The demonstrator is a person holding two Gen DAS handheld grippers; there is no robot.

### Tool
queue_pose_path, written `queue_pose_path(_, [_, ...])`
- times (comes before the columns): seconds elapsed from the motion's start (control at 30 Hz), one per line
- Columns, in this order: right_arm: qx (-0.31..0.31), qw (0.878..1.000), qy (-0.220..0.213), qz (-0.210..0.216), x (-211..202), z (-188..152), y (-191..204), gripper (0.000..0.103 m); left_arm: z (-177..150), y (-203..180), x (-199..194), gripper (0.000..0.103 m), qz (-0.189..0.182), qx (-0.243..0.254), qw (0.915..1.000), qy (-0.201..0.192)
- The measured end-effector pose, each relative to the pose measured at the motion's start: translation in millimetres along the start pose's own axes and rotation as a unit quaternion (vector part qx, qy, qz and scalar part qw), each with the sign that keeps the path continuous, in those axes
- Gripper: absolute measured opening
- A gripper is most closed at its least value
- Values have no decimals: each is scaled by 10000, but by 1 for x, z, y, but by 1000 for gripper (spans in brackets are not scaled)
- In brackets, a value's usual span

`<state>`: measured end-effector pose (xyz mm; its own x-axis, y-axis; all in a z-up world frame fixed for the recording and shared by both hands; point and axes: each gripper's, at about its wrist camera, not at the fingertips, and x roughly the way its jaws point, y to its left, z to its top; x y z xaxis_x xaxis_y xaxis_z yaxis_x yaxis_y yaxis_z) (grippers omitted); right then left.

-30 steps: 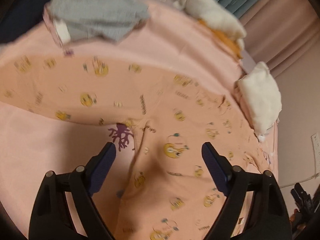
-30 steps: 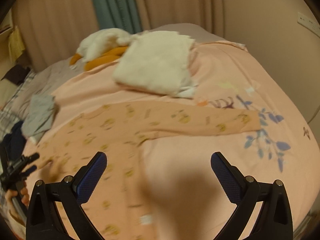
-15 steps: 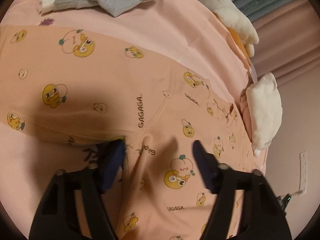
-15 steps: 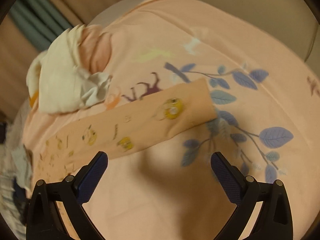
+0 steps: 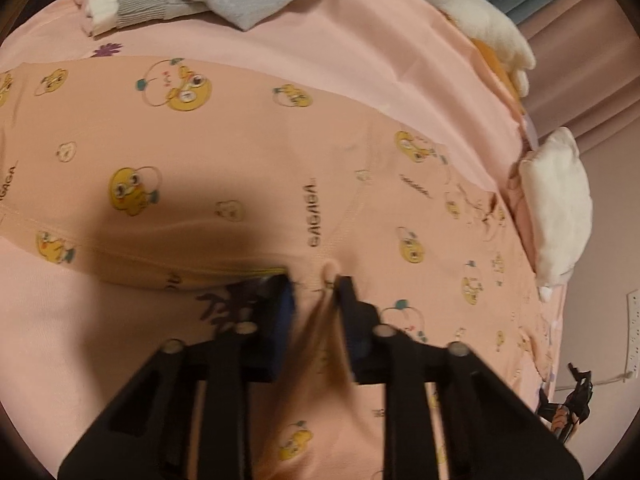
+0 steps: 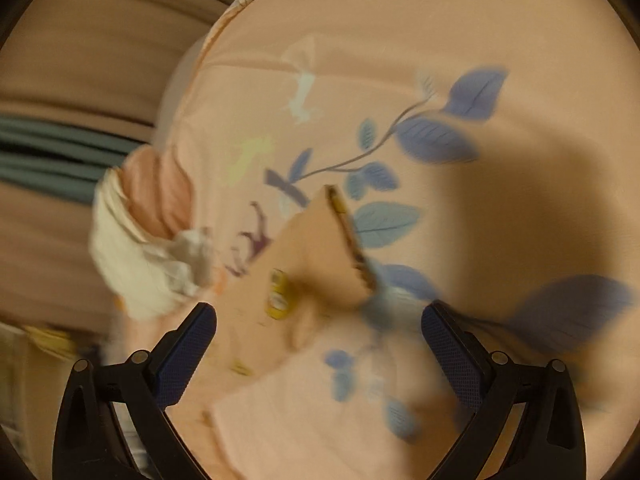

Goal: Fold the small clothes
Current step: 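Grasp a sleeve cuff with the right tool while the left tool pins the shirt body, then carry the sleeve across the shirt body with the right tool while the left tool holds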

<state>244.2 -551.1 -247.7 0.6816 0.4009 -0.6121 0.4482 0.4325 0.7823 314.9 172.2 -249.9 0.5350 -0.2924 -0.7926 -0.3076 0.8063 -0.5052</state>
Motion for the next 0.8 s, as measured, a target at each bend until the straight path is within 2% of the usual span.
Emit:
queue_pose_path(0.13, [299, 9960, -354, 769, 4, 0, -10, 99, -1, 11, 0, 16, -269, -151, 9995, -4])
queue_pose_path(0.2, [217, 9958, -380, 808, 6, -4, -6, 92, -1, 15, 1, 14, -393, -247, 9989, -22])
queue_pose_path(0.3, [-57, 9972, -288, 681, 7, -6, -3, 69, -3, 19, 2, 12, -534, -376, 9979, -29])
queue_pose_path(0.33, [-16, 9972, -271, 700, 10, -6, -4, 57, -3, 20, 2, 12, -573, -431, 9974, -38])
queue_pose_path(0.37, [43, 9972, -257, 702, 12, -7, -6, 45, -3, 19, 1, 12, -557, -410, 9976, -40])
queue_pose_path(0.47, [362, 9966, -315, 665, 19, -2, -19, 20, -3, 8, 2, 11, -312, -119, 9994, -20])
queue_pose_path(0.57, [257, 9975, -394, 532, 21, -1, -21, 9, -2, 5, 2, 10, -164, -80, 9998, -26])
queue_pose_path(0.63, [4, 9985, -494, 223, 21, -3, -14, 8, -3, 5, 2, 9, -126, -56, 9999, -56])
queue_pose_path(0.8, [-317, 9979, -539, -160, 13, -3, 0, 8, -1, 7, 3, 9, -113, -15, 9999, -39])
